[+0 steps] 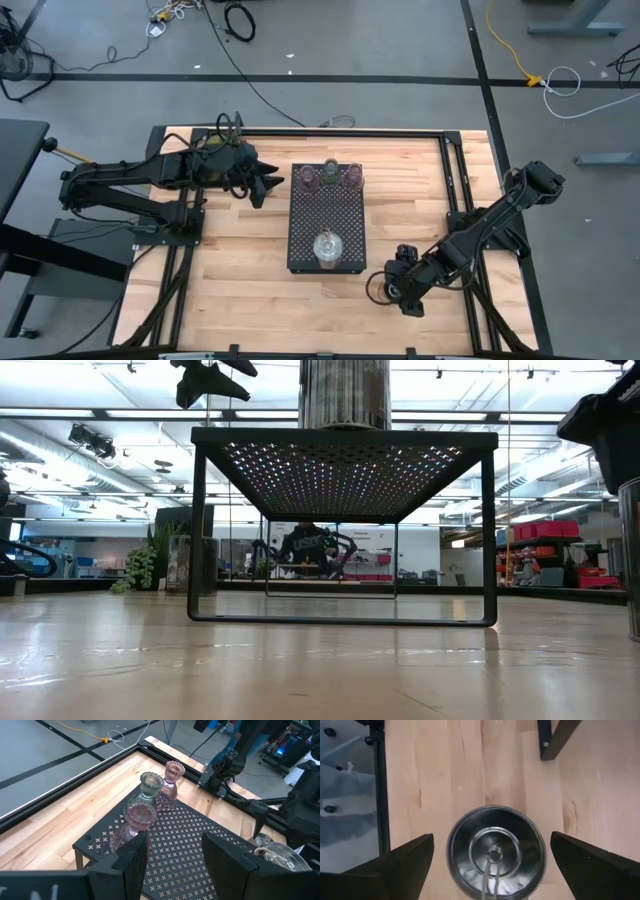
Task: Pick & Place candle stick holders
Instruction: Put the orange scented candle on the shelf
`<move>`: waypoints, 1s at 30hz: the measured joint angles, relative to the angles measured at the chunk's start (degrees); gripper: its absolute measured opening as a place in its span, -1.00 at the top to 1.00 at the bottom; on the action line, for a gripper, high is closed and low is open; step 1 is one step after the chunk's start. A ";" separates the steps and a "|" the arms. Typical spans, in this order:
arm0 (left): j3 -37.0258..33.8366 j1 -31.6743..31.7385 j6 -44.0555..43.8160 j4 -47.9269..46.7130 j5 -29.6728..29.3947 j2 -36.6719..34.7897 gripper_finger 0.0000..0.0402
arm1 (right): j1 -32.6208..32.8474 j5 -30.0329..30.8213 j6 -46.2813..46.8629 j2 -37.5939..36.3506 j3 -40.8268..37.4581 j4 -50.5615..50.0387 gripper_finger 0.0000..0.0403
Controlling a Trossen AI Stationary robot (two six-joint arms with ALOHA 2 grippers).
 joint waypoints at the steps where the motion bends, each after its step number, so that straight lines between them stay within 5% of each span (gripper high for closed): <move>1: 0.00 0.00 0.00 0.00 0.00 0.00 0.05 | -0.01 -0.16 0.15 0.00 0.00 -0.18 -0.99; 30: 0.00 0.00 0.04 -0.02 0.00 0.00 0.05 | 2.20 -4.75 -0.75 4.14 0.00 -2.02 -0.99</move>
